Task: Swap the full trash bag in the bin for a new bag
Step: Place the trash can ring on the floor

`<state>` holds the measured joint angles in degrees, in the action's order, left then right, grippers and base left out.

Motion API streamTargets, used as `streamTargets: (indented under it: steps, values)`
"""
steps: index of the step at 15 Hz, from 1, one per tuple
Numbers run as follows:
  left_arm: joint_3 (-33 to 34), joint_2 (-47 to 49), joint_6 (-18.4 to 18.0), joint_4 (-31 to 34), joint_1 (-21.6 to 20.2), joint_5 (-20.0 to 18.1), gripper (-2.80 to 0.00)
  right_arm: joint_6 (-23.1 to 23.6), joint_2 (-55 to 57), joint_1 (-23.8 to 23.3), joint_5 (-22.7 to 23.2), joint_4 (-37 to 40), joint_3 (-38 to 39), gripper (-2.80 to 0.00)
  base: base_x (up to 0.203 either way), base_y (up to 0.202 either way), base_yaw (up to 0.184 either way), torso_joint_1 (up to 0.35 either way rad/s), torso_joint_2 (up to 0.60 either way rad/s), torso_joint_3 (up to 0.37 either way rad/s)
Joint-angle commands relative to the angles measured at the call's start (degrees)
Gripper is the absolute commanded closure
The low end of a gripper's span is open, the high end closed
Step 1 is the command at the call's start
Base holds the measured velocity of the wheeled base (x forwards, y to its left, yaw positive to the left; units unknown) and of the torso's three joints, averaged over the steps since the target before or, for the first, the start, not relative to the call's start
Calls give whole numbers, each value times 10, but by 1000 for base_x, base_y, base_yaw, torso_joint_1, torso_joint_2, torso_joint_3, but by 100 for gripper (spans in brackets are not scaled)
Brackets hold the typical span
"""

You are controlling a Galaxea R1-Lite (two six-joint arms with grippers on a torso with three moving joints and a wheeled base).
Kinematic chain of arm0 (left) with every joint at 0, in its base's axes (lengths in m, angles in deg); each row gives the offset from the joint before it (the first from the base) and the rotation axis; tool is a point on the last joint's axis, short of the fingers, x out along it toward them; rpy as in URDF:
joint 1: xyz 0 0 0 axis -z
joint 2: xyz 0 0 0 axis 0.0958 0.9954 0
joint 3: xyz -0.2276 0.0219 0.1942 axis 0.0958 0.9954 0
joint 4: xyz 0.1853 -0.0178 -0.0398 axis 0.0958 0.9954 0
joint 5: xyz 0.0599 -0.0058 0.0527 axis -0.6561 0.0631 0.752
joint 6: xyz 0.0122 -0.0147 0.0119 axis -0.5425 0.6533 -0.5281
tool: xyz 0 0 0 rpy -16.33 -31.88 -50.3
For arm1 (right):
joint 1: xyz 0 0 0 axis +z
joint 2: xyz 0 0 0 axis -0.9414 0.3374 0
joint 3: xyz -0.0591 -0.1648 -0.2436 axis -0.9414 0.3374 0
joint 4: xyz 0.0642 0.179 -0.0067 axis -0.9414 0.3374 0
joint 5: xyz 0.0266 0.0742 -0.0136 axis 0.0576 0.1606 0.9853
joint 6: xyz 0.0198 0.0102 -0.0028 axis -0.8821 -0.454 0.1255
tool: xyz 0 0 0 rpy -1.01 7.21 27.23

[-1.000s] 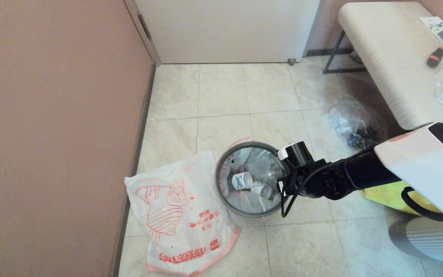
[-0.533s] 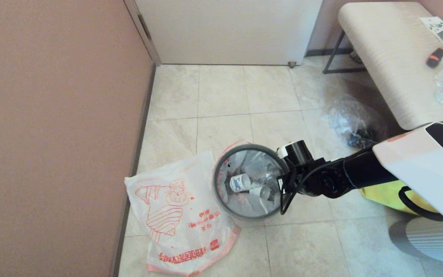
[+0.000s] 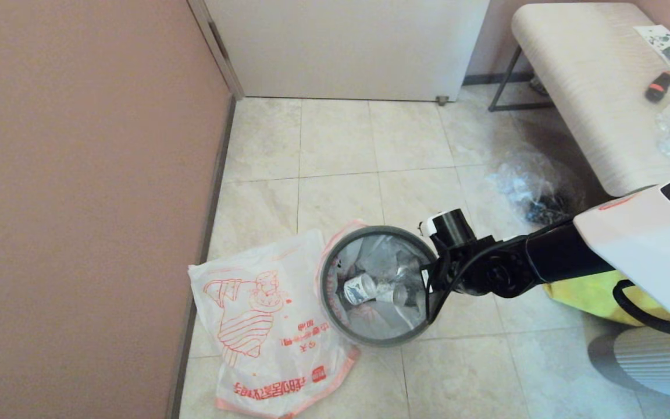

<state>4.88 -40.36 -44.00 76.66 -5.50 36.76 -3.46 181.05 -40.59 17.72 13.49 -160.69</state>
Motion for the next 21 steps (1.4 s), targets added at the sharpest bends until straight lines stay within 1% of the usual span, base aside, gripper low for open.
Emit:
streamTargets:
  steps: [1,6,9,13,15,17,21]
  values:
    - [0,0,1,0,0,0,0,-1,-24,6,-1,10,-1,0,0,0,0,0,0,0]
    - [0,0,0,0,0,0,0,-3,-58,21,-2,39,8,0,0,0,0,0,0,0]
    - [0,0,1,0,0,0,0,-35,-101,38,0,92,14,0,0,0,0,0,0,0]
    - [0,0,1,0,0,0,0,-58,-171,54,14,152,32,0,0,0,0,0,0,0]
    - [-1,0,1,0,0,0,0,-64,-210,54,22,172,58,0,0,0,0,0,0,0]
    - [0,0,1,0,0,0,0,-71,-253,53,31,176,99,0,0,0,0,0,0,0]
    - [0,0,1,0,0,0,0,-72,-330,50,34,178,177,0,0,0,0,0,0,0]
